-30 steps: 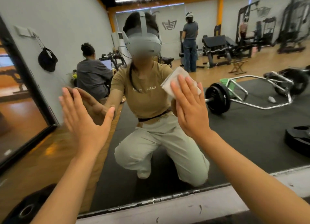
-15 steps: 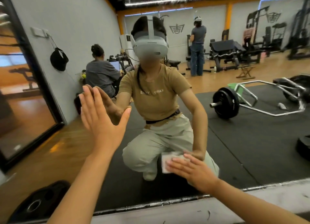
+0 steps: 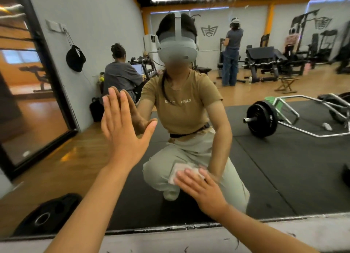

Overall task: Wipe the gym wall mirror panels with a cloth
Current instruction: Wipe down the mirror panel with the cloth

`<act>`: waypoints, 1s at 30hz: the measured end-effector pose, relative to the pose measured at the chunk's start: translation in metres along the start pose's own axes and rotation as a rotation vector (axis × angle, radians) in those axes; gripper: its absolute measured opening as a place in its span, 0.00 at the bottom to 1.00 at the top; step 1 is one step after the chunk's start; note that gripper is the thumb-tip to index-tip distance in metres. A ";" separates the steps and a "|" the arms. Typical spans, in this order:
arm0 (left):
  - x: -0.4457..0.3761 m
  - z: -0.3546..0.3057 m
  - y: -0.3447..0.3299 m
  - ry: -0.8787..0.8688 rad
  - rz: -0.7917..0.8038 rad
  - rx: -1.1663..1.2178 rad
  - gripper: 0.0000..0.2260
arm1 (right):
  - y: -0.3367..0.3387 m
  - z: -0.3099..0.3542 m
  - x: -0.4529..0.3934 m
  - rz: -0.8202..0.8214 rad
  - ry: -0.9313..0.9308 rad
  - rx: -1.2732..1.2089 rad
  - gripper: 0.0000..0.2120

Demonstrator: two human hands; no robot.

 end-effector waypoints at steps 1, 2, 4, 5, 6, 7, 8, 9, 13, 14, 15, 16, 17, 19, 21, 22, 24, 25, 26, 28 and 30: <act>0.000 0.001 -0.001 -0.002 0.003 -0.014 0.44 | -0.021 0.029 0.030 0.130 0.184 0.074 0.44; 0.000 0.001 -0.001 -0.006 0.009 -0.023 0.44 | -0.039 0.049 0.058 0.256 0.317 0.133 0.45; 0.001 0.005 0.000 -0.021 0.021 -0.027 0.44 | -0.055 0.059 0.085 0.407 0.420 0.211 0.45; 0.001 0.007 0.000 -0.033 0.026 -0.031 0.43 | -0.055 0.058 0.086 0.424 0.445 0.207 0.47; 0.000 0.008 0.001 -0.047 0.031 -0.037 0.43 | -0.053 0.055 0.081 0.406 0.461 0.197 0.50; 0.000 0.010 0.002 -0.062 0.038 -0.046 0.43 | -0.045 0.049 0.069 0.342 0.450 0.187 0.53; 0.000 0.011 0.002 -0.073 0.044 -0.051 0.42 | -0.033 0.040 0.052 0.256 0.402 0.173 0.53; 0.001 0.013 0.002 -0.082 0.047 -0.053 0.42 | -0.018 0.025 0.030 0.172 0.334 0.136 0.50; 0.001 0.018 0.004 -0.165 0.057 -0.100 0.40 | 0.058 -0.059 -0.086 -0.173 -0.094 -0.164 0.32; 0.002 0.020 0.004 -0.183 0.065 -0.112 0.39 | 0.076 -0.082 -0.109 -0.261 -0.222 -0.201 0.29; 0.002 0.022 0.005 -0.195 0.075 -0.123 0.39 | 0.089 -0.100 -0.128 -0.333 -0.326 -0.220 0.27; 0.002 0.024 0.006 -0.206 0.080 -0.132 0.38 | 0.097 -0.111 -0.142 -0.382 -0.403 -0.232 0.26; 0.002 0.024 0.007 -0.218 0.080 -0.139 0.37 | 0.102 -0.116 -0.152 -0.416 -0.467 -0.241 0.26; 0.002 0.025 0.009 -0.245 0.082 -0.150 0.36 | 0.098 -0.108 -0.156 -0.442 -0.555 -0.250 0.25; 0.002 0.027 0.010 -0.270 0.087 -0.152 0.35 | 0.079 -0.074 -0.144 -0.395 -0.526 -0.248 0.25; 0.001 0.027 0.011 -0.280 0.084 -0.153 0.35 | 0.064 -0.049 -0.133 -0.343 -0.444 -0.241 0.25; 0.001 0.028 0.012 -0.296 0.071 -0.155 0.34 | 0.026 0.011 -0.098 -0.169 -0.188 -0.170 0.27; 0.000 0.028 0.012 -0.306 0.066 -0.153 0.34 | 0.006 0.039 -0.074 -0.057 -0.051 -0.109 0.33; 0.000 0.029 0.013 -0.313 0.063 -0.151 0.33 | -0.012 0.063 -0.049 0.072 0.071 -0.049 0.40; 0.000 0.030 0.014 -0.324 0.067 -0.159 0.33 | -0.030 0.090 -0.011 0.244 0.194 0.008 0.50; 0.001 0.030 0.014 -0.335 0.072 -0.170 0.32 | -0.029 0.092 -0.006 0.253 0.208 0.023 0.53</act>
Point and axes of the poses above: each hand's wrist, its own x-axis away from the middle knuckle, its own y-axis out of the back of the hand, z = x × y, the point moved 7 cm from there along -x, towards the middle knuckle, and after that the axes turned 4 degrees about x, right-handed, at the moved point
